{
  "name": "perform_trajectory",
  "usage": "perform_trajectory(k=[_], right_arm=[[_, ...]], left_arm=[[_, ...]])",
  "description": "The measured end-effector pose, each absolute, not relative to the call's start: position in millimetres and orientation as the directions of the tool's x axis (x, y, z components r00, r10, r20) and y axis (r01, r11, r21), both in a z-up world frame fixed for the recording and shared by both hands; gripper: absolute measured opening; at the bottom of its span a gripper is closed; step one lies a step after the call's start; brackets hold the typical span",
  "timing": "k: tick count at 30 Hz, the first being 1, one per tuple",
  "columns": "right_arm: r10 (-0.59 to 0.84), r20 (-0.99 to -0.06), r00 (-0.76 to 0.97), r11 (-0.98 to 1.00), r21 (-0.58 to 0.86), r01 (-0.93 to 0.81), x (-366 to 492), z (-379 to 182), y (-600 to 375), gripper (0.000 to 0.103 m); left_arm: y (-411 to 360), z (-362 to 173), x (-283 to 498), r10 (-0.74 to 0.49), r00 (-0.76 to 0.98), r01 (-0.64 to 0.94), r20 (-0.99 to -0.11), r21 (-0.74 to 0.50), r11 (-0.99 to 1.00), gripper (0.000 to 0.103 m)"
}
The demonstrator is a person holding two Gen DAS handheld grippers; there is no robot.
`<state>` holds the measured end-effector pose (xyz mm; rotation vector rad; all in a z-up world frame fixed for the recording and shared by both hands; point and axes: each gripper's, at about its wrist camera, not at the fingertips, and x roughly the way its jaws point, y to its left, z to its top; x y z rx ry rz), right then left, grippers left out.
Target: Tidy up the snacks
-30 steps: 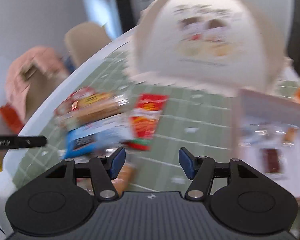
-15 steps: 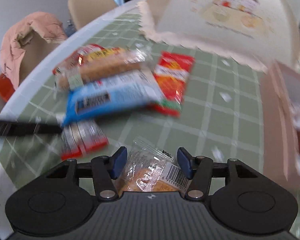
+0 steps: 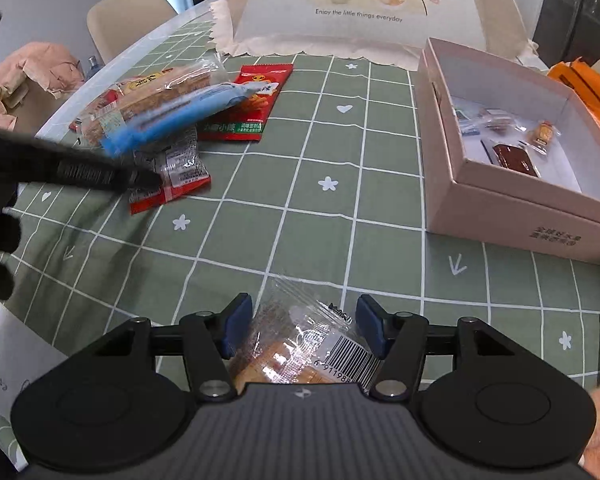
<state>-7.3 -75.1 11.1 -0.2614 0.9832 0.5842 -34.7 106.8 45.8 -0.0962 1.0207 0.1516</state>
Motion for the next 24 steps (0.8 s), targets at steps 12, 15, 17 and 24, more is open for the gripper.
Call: perform_trajectory(k=[12, 15, 17, 24], right_arm=[[0.518, -0.779, 0.352, 0.64, 0.08, -0.764, 8.7, 31.9, -0.4, 0.063], [0.513, -0.8, 0.312, 0.615, 0.088, -0.783, 22.9, 21.6, 40.9, 0.063], [0.492, -0.811, 0.315, 0.605, 0.058, -0.794, 29.7, 12.9, 66.8, 0.063], [0.484, -0.824, 0.294, 0.581, 0.051, -0.812, 6.6, 19.3, 74.9, 0.05]], left_arm=[[171.0, 85.1, -105.8, 0.109, 0.623, -0.37, -0.774, -0.169, 0.913, 0.04], [178.1, 98.1, -101.2, 0.09, 0.654, -0.332, -0.751, -0.178, 0.926, 0.04], [181.5, 104.2, -94.4, 0.082, 0.667, -0.303, -0.74, -0.169, 0.938, 0.04], [197.0, 113.2, -60.5, 0.069, 0.684, -0.199, -0.726, -0.096, 0.975, 0.04]])
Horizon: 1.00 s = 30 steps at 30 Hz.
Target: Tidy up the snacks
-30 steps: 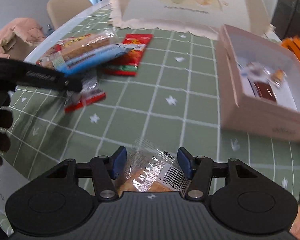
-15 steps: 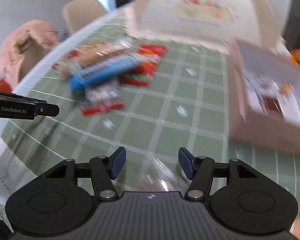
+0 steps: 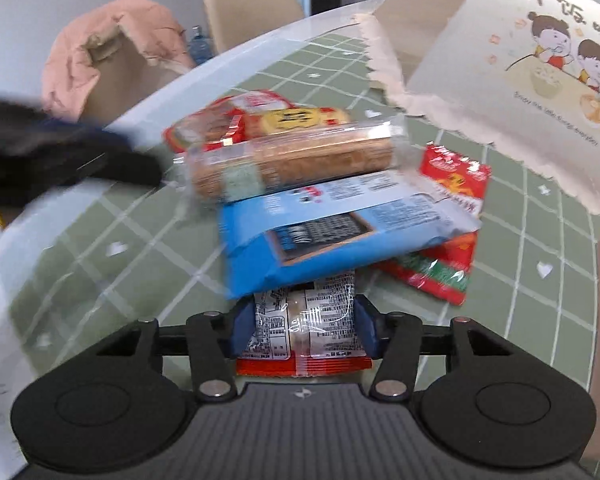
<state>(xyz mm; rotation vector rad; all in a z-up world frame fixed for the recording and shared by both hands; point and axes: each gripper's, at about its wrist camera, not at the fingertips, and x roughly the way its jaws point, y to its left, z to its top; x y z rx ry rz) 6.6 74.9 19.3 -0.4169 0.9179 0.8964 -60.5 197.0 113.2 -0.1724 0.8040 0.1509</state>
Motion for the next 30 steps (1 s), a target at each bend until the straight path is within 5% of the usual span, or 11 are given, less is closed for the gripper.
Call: perform_trajectory(k=[12, 19, 30], right_arm=[[0.397, -0.844, 0.36, 0.738, 0.061, -0.672, -38.1, 33.3, -28.1, 0.05], [0.39, -0.837, 0.383, 0.778, 0.077, -0.624, -41.4, 33.0, -42.6, 0.051], [0.4, -0.807, 0.433, 0.772, 0.043, -0.634, -50.6, 47.1, -44.8, 0.056]], left_arm=[[254.9, 76.0, 68.4, 0.046, 0.618, -0.121, -0.784, -0.036, 0.992, 0.04], [233.1, 52.1, 62.5, -0.002, 0.522, 0.098, -0.853, 0.057, 0.994, 0.044], [237.3, 60.0, 64.1, 0.035, 0.569, -0.055, -0.821, 0.005, 0.998, 0.04]])
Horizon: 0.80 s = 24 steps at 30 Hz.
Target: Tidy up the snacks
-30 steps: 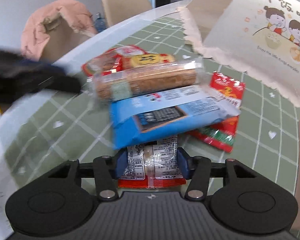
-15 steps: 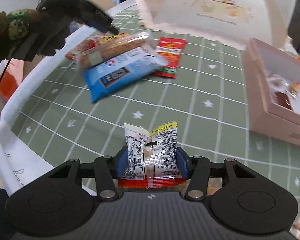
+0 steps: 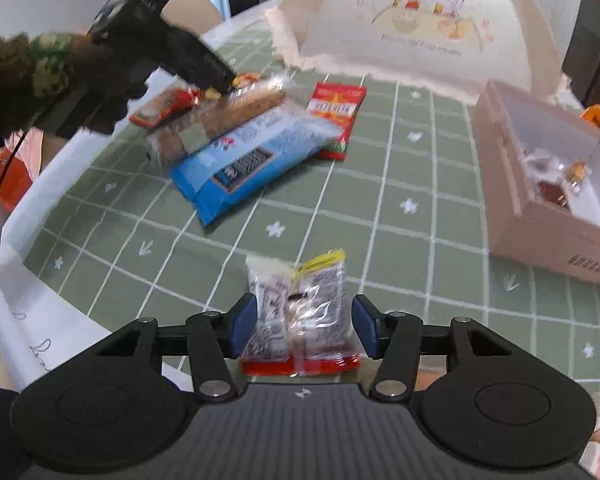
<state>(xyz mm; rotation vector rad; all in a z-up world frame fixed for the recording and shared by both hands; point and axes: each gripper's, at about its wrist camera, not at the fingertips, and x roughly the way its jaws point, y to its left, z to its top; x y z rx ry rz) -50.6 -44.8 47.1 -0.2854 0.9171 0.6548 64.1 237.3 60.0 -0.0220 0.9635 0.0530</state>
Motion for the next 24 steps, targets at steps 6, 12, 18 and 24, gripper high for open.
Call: perform_trajectory(k=[6, 12, 18, 24], right_arm=[[0.401, -0.79, 0.463, 0.823, 0.09, -0.56, -17.3, 56.8, -67.0, 0.06], [0.449, -0.762, 0.466, 0.813, 0.133, -0.568, 51.9, 70.3, -29.7, 0.06], [0.434, -0.812, 0.389, 0.814, 0.168, -0.556, 130.3, 42.9, 56.6, 0.06], [0.284, -0.861, 0.421, 0.821, -0.008, -0.571, 156.0, 11.0, 117.0, 0.057]], left_arm=[[245.2, 110.4, -8.3, 0.005, 0.69, -0.179, -0.724, -0.164, 0.97, 0.04], [215.6, 105.8, -83.1, -0.071, 0.679, -0.218, -0.73, -0.294, 0.931, 0.04], [187.3, 77.5, -125.8, -0.122, 0.624, -0.267, -0.772, -0.358, 0.895, 0.04], [188.7, 72.1, -155.6, -0.118, 0.618, -0.298, -0.777, -0.371, 0.88, 0.04]])
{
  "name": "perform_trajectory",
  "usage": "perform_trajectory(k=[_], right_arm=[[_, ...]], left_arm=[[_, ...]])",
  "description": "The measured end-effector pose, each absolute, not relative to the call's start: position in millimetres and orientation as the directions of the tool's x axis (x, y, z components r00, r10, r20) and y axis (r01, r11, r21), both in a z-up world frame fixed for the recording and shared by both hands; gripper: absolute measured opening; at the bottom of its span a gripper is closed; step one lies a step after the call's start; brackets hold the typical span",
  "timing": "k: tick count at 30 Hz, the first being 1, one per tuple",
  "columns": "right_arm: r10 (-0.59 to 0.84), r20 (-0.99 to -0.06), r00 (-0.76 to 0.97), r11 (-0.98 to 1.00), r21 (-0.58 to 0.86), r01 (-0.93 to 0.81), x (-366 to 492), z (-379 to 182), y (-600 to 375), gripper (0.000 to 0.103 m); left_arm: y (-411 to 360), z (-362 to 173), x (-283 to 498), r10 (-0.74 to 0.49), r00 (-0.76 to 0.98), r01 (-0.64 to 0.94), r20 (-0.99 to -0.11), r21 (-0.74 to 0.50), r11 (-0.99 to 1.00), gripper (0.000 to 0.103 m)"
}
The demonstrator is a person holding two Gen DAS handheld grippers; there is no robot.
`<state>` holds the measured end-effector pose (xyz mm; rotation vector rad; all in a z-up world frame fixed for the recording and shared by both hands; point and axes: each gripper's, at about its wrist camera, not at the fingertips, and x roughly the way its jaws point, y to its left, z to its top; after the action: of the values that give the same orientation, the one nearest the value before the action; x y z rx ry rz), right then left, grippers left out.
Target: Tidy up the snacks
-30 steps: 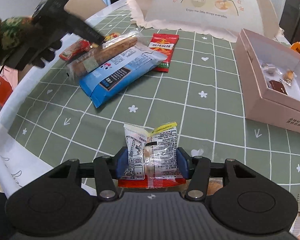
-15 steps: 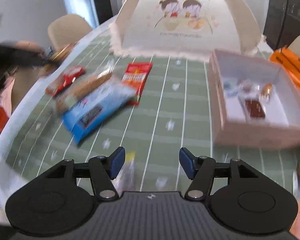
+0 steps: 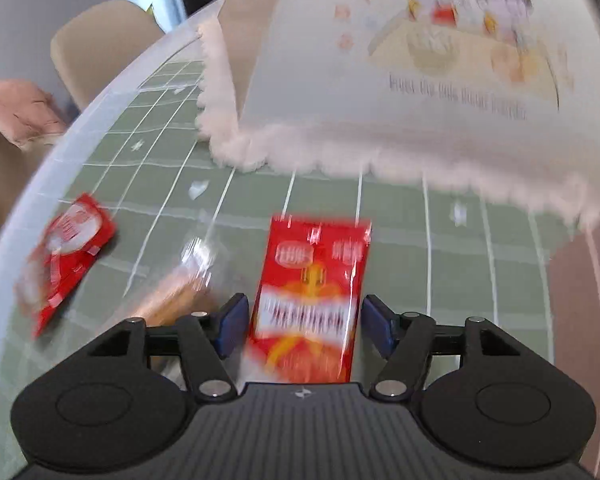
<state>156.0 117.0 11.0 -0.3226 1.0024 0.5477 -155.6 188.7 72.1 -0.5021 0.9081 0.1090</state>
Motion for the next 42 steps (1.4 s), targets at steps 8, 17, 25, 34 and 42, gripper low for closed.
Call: perform_trajectory(k=[8, 17, 25, 34, 42], right_arm=[[0.38, -0.839, 0.39, 0.755, 0.038, -0.654, 95.7, 73.6, 48.1, 0.043], [0.448, -0.722, 0.526, 0.775, 0.021, -0.632, 4.8, 136.5, -68.8, 0.043], [0.332, -0.726, 0.602, 0.886, 0.021, -0.464, -34.1, 100.4, -157.8, 0.043], [0.218, -0.709, 0.671, 0.965, 0.056, -0.255, -84.6, 73.0, -199.0, 0.043], [0.16, -0.647, 0.746, 0.981, 0.018, -0.195, -89.4, 105.3, -190.7, 0.043]], left_arm=[[187.4, 64.4, -156.0, -0.18, 0.63, -0.259, -0.756, -0.423, 0.869, 0.04], [127.0, 68.2, -138.8, -0.212, 0.621, -0.19, -0.755, -0.407, 0.893, 0.04], [47.6, 76.5, -120.6, -0.318, 0.559, -0.025, -0.766, -0.4, 0.916, 0.04], [-6.1, 166.2, -44.2, -0.473, 0.527, 0.213, -0.706, -0.43, 0.878, 0.04], [-46.7, 276.0, 64.3, -0.498, 0.676, 0.3, -0.543, -0.415, 0.859, 0.04]])
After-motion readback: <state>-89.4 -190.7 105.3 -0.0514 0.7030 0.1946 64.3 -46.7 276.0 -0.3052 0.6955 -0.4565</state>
